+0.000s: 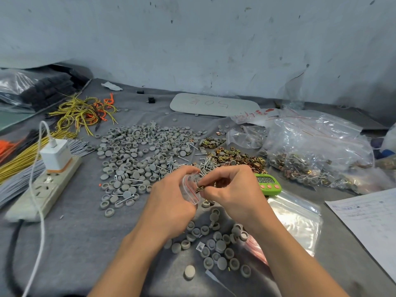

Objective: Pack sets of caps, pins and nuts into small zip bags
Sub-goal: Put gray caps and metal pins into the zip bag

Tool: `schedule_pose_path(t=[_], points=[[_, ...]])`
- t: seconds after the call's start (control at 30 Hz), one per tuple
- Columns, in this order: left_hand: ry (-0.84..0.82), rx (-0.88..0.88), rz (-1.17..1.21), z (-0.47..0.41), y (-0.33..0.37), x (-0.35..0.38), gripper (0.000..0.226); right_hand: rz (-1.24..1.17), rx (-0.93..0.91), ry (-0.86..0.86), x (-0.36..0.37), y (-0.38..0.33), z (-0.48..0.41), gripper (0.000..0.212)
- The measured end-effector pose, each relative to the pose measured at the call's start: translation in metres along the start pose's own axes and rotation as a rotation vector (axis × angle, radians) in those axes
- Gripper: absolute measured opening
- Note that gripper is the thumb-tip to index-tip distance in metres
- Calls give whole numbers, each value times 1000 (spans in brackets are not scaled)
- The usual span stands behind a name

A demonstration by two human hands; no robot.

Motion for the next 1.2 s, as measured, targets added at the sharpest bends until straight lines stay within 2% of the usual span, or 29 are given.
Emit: schedule_pose_path(t=[0.2, 0.8, 1.03, 1.1, 1.2], points=[[-18, -6, 20, 1, 2, 0, 74, -15, 25, 12, 3, 2, 0, 22], [-21, 3, 55, 2, 0, 0, 66, 92, 16, 8, 10, 0, -2, 31], [-25, -19, 112, 1, -1, 0, 69, 64, -9, 34, 12, -4, -3, 8], [4, -11, 152, 1, -2, -3, 68, 36, 6, 118, 0, -3, -8, 7], [87, -8, 229, 2, -5, -10, 72, 110, 96, 382, -43, 9, -17, 12]])
Point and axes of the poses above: each hand's wrist, its own z-axis away from the middle knuckle, its own x-axis out of the palm, y = z × x, the point moved 6 cm from there along -z, towards the middle knuckle, and after that the axes turned 3 degrees about -y, right-handed, at the moved point
